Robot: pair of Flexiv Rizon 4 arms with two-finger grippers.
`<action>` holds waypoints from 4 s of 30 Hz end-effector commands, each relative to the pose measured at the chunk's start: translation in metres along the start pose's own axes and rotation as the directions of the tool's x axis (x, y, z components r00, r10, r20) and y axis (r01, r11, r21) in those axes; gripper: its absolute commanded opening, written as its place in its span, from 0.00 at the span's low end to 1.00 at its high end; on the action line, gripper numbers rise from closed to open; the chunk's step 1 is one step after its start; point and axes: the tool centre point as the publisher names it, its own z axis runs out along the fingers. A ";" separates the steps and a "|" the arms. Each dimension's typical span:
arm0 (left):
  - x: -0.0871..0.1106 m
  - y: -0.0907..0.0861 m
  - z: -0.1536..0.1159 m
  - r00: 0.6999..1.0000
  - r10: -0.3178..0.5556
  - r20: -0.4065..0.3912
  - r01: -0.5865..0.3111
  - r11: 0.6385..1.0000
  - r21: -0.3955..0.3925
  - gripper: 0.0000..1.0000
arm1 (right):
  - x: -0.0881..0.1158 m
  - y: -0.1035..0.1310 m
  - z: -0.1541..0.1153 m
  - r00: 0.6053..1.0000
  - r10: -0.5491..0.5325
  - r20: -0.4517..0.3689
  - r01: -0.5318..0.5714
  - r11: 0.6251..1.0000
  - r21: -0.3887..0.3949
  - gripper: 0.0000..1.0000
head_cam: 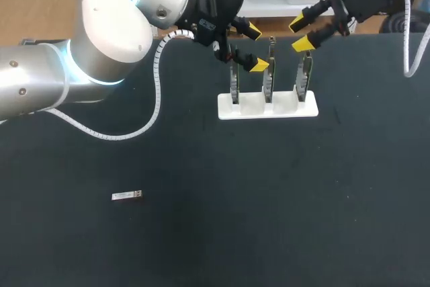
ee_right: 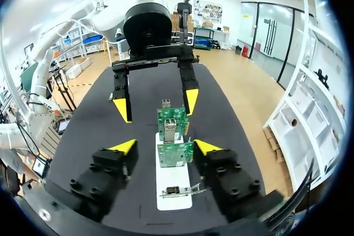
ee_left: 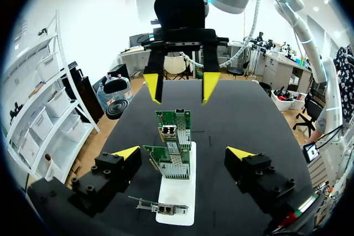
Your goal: Pick up the optical module with the left hand, and insert it into the network port with the right hand.
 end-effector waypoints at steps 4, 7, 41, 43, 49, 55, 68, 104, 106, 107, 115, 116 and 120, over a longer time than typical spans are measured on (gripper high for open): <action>-0.001 0.002 0.001 1.000 -0.001 -0.005 0.001 1.000 0.003 1.00 | -0.003 0.001 0.000 1.000 -0.012 -0.003 0.012 1.000 0.005 0.00; -0.001 0.002 0.001 1.000 -0.001 -0.005 0.001 1.000 0.003 1.00 | -0.005 0.000 0.000 1.000 -0.018 -0.002 0.018 1.000 0.006 0.00; -0.001 0.002 0.001 1.000 -0.001 -0.005 0.001 1.000 0.003 1.00 | -0.037 -0.008 0.021 0.994 -0.105 0.027 0.106 0.993 -0.044 0.00; -0.001 0.002 0.001 1.000 -0.001 -0.005 0.001 1.000 0.003 1.00 | -0.036 -0.008 0.022 0.994 -0.101 0.029 0.102 0.994 -0.045 0.00; -0.001 0.002 0.001 1.000 -0.001 -0.005 0.001 1.000 0.003 1.00 | -0.037 -0.011 0.026 0.995 -0.097 0.034 0.099 0.994 -0.047 0.00; -0.001 0.002 0.001 1.000 -0.001 -0.005 0.001 1.000 0.003 1.00 | -0.038 -0.012 0.031 0.995 -0.101 0.026 0.102 0.993 -0.053 0.00; -0.001 0.002 0.001 1.000 -0.001 -0.005 0.001 1.000 0.003 1.00 | -0.033 -0.011 0.033 0.996 -0.084 0.022 0.085 0.995 -0.059 0.00; -0.001 0.002 0.001 1.000 -0.001 -0.005 0.001 1.000 0.003 1.00 | -0.012 -0.007 0.050 1.000 -0.015 0.014 0.017 0.993 -0.115 0.00; -0.001 0.002 0.001 1.000 -0.001 -0.005 0.001 1.000 0.003 1.00 | -0.011 -0.006 0.050 1.000 -0.011 0.015 0.013 0.993 -0.116 0.00; -0.001 0.002 0.001 1.000 -0.001 -0.005 0.001 1.000 0.003 1.00 | -0.011 -0.006 0.051 1.000 -0.009 0.015 0.011 0.993 -0.116 0.00; -0.001 0.002 0.001 1.000 -0.001 -0.005 0.001 1.000 0.003 1.00 | -0.007 -0.006 0.051 1.000 0.003 0.015 -0.001 0.993 -0.117 0.00; -0.001 0.002 0.001 1.000 -0.001 -0.005 0.001 1.000 0.003 1.00 | -0.007 -0.006 0.052 1.000 0.004 0.015 -0.002 0.993 -0.118 0.00; -0.001 0.002 0.001 1.000 -0.001 -0.005 0.001 1.000 0.003 1.00 | -0.006 -0.005 0.054 1.000 0.006 0.014 -0.004 0.992 -0.125 0.00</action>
